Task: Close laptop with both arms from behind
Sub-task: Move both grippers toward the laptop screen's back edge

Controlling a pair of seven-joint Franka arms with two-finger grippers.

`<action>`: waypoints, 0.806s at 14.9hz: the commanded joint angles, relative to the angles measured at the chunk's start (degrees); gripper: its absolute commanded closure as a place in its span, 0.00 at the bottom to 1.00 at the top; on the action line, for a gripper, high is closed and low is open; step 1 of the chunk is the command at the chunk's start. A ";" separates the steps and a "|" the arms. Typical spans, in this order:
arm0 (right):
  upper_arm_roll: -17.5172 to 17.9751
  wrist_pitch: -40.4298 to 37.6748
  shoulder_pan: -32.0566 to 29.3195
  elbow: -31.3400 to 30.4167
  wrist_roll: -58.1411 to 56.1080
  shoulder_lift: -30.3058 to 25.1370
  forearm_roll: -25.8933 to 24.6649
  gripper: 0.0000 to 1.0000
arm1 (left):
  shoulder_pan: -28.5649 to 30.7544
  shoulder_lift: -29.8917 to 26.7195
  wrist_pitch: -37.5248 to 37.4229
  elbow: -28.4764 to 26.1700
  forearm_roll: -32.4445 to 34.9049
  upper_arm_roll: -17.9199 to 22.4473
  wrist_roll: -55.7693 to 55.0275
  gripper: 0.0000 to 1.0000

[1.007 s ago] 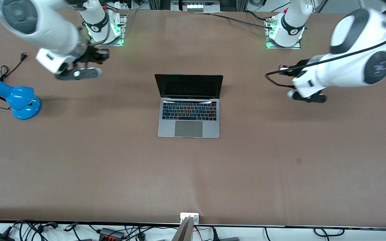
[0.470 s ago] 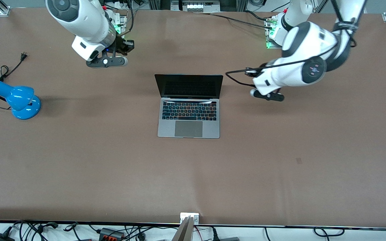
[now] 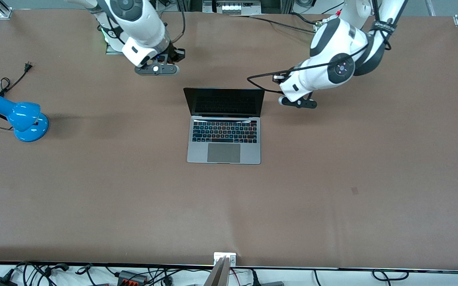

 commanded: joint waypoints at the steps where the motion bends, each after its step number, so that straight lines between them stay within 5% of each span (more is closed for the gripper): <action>1: -0.62 6.40 3.34 -4.54 3.16 -1.46 0.49 1.00 | 0.71 -2.40 5.21 -3.73 -2.12 -2.88 -0.78 1.00; 12: -0.62 16.70 5.98 -7.27 3.95 3.46 0.41 1.00 | 0.54 3.84 16.47 -3.03 -2.47 -6.40 -6.23 1.00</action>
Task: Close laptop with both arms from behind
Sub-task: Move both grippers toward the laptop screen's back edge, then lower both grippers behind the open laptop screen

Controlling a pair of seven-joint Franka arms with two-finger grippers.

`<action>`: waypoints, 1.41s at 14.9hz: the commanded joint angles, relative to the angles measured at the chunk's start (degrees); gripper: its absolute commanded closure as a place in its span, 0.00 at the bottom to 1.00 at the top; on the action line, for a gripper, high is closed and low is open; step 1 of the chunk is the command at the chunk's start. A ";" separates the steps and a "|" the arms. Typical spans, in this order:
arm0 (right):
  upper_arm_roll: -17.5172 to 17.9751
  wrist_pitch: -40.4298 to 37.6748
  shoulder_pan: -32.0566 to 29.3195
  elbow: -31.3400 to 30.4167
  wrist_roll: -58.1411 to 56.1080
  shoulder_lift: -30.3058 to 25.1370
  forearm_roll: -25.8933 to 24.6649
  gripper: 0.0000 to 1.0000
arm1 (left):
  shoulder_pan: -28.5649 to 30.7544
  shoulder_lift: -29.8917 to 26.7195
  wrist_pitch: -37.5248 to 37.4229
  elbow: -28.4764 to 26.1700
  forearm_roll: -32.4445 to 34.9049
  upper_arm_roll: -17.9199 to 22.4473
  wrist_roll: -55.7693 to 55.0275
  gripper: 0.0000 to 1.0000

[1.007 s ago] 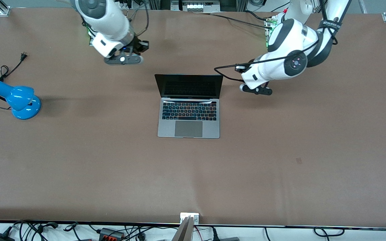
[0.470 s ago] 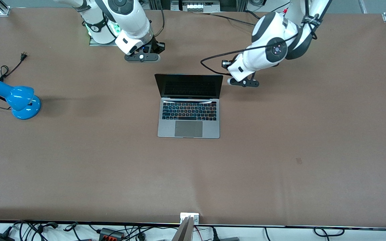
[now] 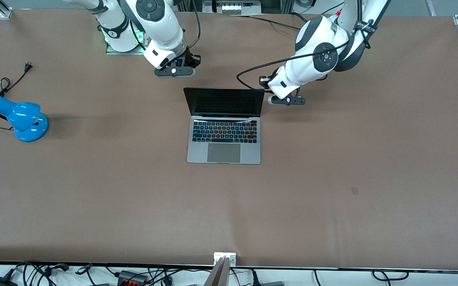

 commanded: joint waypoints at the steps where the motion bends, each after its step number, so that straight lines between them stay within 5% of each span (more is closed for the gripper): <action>1: -0.53 2.09 1.13 -0.61 1.45 1.09 0.41 1.00 | 0.53 1.66 2.23 0.06 -1.55 -1.31 -0.27 1.00; 10: -0.62 10.35 1.66 -0.61 1.36 5.22 0.06 1.00 | 0.27 3.77 4.16 1.91 -1.64 -1.66 -0.97 1.00; 16: -1.23 16.06 0.52 -0.08 1.45 7.86 -6.61 1.00 | -0.61 4.65 4.34 2.61 -1.64 -1.57 -1.67 1.00; 21: -1.23 21.95 -1.24 0.09 1.36 9.61 -6.98 1.00 | -0.17 8.24 6.80 5.24 -1.55 -1.40 -2.11 1.00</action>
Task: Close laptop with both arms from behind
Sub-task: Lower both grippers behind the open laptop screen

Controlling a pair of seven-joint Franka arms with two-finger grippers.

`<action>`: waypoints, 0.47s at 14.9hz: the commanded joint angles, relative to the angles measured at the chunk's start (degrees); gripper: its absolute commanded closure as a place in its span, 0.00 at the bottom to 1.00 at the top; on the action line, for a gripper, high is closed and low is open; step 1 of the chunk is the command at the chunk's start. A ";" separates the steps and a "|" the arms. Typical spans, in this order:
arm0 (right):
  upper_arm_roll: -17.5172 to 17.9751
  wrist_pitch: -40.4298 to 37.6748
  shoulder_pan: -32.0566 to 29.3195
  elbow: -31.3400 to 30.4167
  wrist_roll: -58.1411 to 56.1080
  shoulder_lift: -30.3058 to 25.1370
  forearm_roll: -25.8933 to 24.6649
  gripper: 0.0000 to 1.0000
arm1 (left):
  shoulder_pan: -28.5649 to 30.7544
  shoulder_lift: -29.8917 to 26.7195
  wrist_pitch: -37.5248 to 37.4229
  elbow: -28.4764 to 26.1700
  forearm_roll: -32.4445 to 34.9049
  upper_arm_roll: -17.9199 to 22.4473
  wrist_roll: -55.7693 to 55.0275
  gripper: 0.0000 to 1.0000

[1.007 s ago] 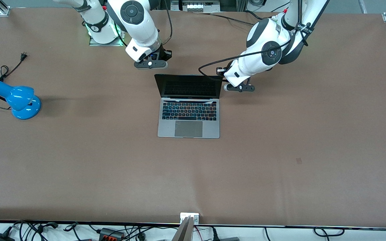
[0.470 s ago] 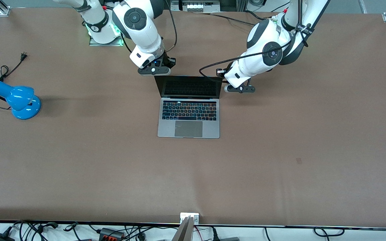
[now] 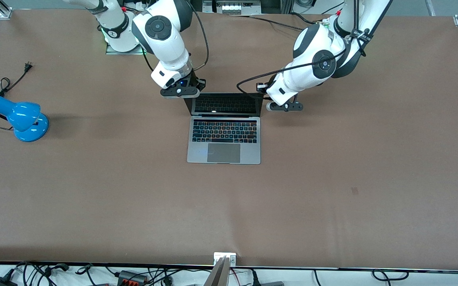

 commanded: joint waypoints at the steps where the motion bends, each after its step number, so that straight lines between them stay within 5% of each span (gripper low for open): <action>1: 0.23 4.26 -0.76 0.64 0.79 2.00 -1.19 1.00 | -0.75 5.81 2.82 4.14 -1.44 -1.15 -0.93 1.00; 7: 0.14 6.03 -2.51 5.12 0.35 6.66 -2.59 1.00 | -0.92 8.63 3.79 6.95 -1.17 -0.97 -1.19 1.00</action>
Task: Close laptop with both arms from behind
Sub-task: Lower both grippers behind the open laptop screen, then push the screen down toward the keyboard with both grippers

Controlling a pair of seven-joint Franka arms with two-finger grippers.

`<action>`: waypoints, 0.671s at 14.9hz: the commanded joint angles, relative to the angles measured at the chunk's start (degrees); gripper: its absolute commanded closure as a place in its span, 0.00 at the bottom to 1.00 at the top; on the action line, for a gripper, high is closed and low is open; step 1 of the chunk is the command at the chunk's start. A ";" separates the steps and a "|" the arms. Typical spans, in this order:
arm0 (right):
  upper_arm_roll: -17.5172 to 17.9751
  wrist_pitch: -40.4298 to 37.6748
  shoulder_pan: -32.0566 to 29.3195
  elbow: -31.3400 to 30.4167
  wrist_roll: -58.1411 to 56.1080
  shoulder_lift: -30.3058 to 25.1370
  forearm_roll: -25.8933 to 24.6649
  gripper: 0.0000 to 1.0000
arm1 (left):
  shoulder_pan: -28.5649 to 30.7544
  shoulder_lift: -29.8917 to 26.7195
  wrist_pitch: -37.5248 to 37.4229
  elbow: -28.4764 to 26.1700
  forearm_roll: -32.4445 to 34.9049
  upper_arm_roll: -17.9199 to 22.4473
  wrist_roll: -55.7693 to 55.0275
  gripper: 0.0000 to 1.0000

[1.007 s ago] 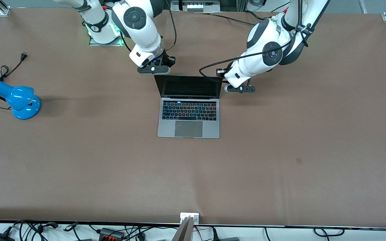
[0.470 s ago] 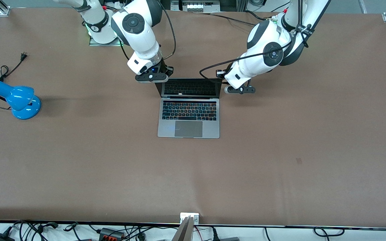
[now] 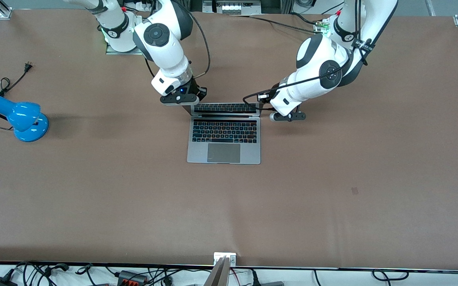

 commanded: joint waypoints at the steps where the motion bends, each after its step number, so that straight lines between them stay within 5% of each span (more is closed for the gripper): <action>1: 0.30 0.99 -1.89 3.93 0.35 3.56 -4.09 1.00 | -2.03 5.71 1.73 4.36 -1.00 -1.37 -1.01 1.00; 7: 0.22 0.99 -2.87 8.50 0.26 7.43 -5.42 1.00 | -2.47 10.01 6.47 6.39 -0.56 -1.11 -0.75 1.00; 10: 0.22 0.99 -3.66 11.93 -0.17 9.72 -5.77 1.00 | -2.29 12.04 6.74 8.23 5.31 -0.85 -1.27 1.00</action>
